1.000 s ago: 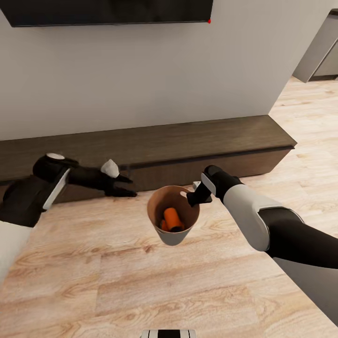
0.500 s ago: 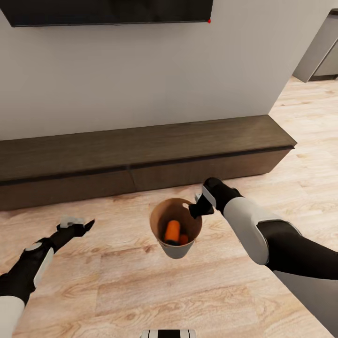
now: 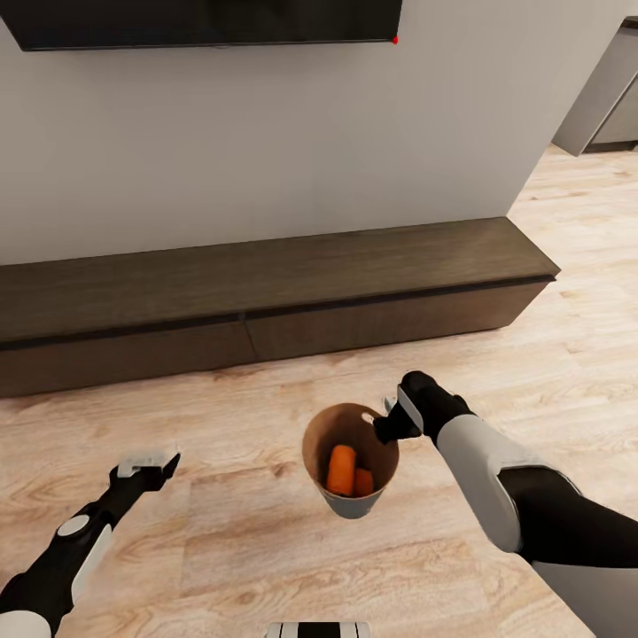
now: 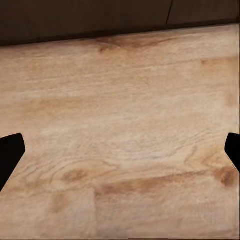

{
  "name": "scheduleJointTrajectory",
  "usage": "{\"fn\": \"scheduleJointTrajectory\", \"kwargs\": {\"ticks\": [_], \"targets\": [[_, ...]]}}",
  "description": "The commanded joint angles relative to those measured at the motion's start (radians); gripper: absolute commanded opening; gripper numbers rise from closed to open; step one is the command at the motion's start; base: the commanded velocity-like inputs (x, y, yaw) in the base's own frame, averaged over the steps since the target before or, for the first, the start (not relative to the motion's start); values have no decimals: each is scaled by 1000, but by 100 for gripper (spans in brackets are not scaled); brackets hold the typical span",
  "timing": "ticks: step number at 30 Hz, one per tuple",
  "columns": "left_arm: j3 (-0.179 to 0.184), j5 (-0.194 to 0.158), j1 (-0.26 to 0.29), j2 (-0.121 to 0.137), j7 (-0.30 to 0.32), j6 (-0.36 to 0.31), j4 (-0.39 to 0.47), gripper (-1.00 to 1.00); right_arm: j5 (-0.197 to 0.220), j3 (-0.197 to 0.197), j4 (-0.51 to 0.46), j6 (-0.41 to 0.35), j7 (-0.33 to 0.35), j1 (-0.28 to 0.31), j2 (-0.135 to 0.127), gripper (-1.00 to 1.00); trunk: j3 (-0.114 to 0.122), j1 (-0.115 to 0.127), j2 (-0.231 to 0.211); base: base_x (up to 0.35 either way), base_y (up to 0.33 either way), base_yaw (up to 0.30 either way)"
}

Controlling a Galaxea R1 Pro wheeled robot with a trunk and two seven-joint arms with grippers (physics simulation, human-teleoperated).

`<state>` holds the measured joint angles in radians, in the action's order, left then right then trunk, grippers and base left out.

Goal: Put the three can of soda from the living room inside the tash can in the kitchen.

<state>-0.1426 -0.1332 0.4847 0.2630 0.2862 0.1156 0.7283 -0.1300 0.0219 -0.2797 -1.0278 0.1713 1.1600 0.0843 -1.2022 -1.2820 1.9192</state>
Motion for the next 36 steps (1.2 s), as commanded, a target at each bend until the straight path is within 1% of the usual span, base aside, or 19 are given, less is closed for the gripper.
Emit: {"fn": "scheduleJointTrajectory", "kwargs": {"ticks": [1, 3, 4, 6, 8, 10, 14, 22, 27, 36], "targets": [[0, 0, -2, -1, 24, -2, -1, 100, 52, -10, -12, -2, 6, -11, -11, -100, 0, 0, 0, 0, 0, 0], [0, 2, -4, -1, 51, -8, -1, 100, 52, -10, -48, 0, 11, -39, -33, -100, 0, 0, 0, 0, 0, 4], [0, 2, -5, -1, 55, -8, -1, 100, 53, -10, -60, 2, 13, -49, -40, -100, 0, 0, 0, 0, 0, 27], [1, 2, -6, -2, 65, -10, 0, 100, 58, -10, -109, 28, 21, -96, -63, -100, 0, 0, 0, 0, 0, 113], [2, 3, -6, -3, 68, -11, 0, 100, 58, -10, -135, 50, 29, -129, -74, -100, -1, 0, 0, 0, 0, 171], [4, 3, -7, -3, 70, -12, 1, 100, 58, -9, -151, 63, 37, -148, -81, -100, -2, 0, 0, 0, 0, 200], [7, 4, -7, -4, 72, -12, 0, 100, 55, -4, -169, 75, 45, -165, -86, -100, -3, 0, 0, 0, 0, 219], [8, 4, -8, -11, 71, -7, -3, 100, 53, 11, -176, 79, 46, -175, -77, -100, -6, 0, 0, 0, 0, 231], [11, 4, -37, -22, 68, -2, -1, 100, 53, 28, -177, 80, 47, -179, -78, -100, -8, 0, 0, 0, 0, 234], [12, 4, -45, -27, 67, -2, 0, 100, 55, 32, -177, 80, 48, -180, -76, -100, -11, 0, 0, 0, 0, 234]]}}
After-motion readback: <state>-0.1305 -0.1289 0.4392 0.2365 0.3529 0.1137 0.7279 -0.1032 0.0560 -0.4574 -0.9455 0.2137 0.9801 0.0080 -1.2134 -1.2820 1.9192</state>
